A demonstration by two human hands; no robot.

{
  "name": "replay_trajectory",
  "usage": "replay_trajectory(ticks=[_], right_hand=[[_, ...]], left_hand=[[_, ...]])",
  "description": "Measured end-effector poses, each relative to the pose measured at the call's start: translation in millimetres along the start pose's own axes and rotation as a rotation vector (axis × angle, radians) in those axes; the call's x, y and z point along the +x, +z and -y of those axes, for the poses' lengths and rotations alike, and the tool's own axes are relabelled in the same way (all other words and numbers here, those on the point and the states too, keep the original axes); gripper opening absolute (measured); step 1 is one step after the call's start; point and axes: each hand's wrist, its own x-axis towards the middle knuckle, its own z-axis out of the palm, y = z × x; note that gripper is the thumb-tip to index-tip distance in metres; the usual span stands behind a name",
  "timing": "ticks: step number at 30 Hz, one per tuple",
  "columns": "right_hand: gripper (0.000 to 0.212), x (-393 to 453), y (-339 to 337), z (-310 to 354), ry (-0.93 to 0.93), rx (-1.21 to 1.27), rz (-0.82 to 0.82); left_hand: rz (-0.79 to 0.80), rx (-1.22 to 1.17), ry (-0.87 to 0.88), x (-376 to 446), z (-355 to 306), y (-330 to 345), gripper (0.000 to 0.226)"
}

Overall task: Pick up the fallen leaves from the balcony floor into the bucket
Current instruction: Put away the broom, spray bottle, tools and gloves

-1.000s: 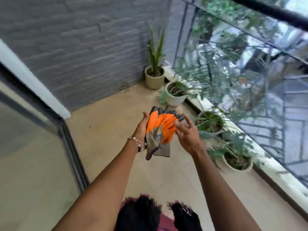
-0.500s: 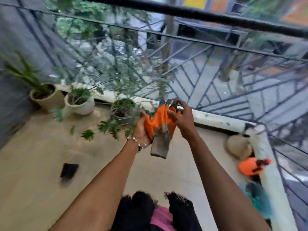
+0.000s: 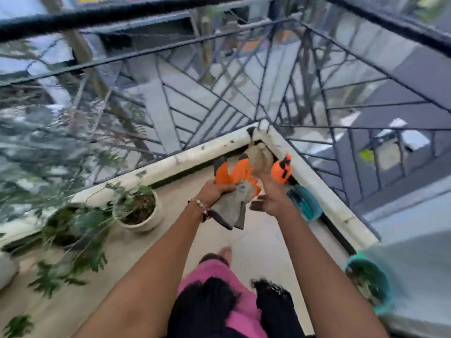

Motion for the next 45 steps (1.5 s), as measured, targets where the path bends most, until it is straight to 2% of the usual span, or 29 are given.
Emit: replay_trajectory(ticks=[2,4,6,8,10,13,14,15,17,22,25,30,35,37,41,43,45], right_hand=[[0.077,15.7,-37.6,2.5,0.131,0.207,0.103],[0.084,32.0,-66.5,12.2,0.069,0.304,0.134],[0.067,41.2,-88.0,29.7,-0.017,0.358,0.081],[0.048,58.6,-111.6,46.7,-0.074,0.390,0.009],[0.038,70.7,-133.1,65.0,-0.093,0.371,-0.085],[0.025,95.9,-171.4,80.9,-0.110,0.409,-0.190],[0.026,103.2,-183.1,82.4,-0.098,0.414,-0.218],[0.030,110.7,-194.8,82.3,-0.076,0.415,-0.242],[0.044,123.8,-218.7,79.0,-0.020,0.420,-0.303],[0.024,169.4,-275.4,63.3,0.097,0.531,-0.473],[0.012,222.9,-312.8,37.2,0.175,0.509,-0.529],[0.017,343.1,-370.5,-15.5,0.205,0.314,-0.606],[0.018,475.1,-426.0,-91.8,0.180,0.053,-0.695],[0.028,525.7,-444.1,-124.3,0.201,-0.005,-0.702],[0.035,576.1,-448.7,-135.7,0.238,-0.131,-0.719],[0.041,582.6,-446.2,-140.4,0.298,-0.176,-0.700],[0.043,573.5,-438.0,-138.7,0.377,-0.120,-0.702]], left_hand=[[0.104,0.071,-0.086,26.6,-5.7,28.1,0.011],[0.221,0.124,-0.161,55.4,-9.5,51.8,0.024],[0.338,0.196,-0.245,85.5,-16.9,75.5,0.042],[0.378,0.334,-0.266,114.8,-27.4,100.2,0.028],[0.409,0.492,-0.276,144.6,-35.5,117.3,0.017],[0.519,0.743,-0.334,188.6,-50.6,142.7,0.033],[0.542,0.864,-0.336,203.4,-54.0,151.5,0.030],[0.526,0.949,-0.324,217.7,-56.6,160.5,0.022],[0.438,0.965,-0.316,242.1,-58.6,183.5,0.016],[0.261,0.845,-0.290,320.3,-24.2,228.6,0.030],[0.178,0.836,-0.257,377.8,24.3,254.2,0.028],[0.054,0.881,-0.261,499.8,147.3,269.3,0.043],[0.059,1.053,-0.229,593.5,234.8,293.5,0.047],[0.088,1.139,-0.169,630.8,264.3,295.1,0.051],[0.174,1.142,-0.196,682.5,302.2,284.8,0.061],[0.151,1.145,-0.249,688.5,305.8,278.8,0.065],[0.102,1.140,-0.303,679.6,300.0,271.8,0.064]])
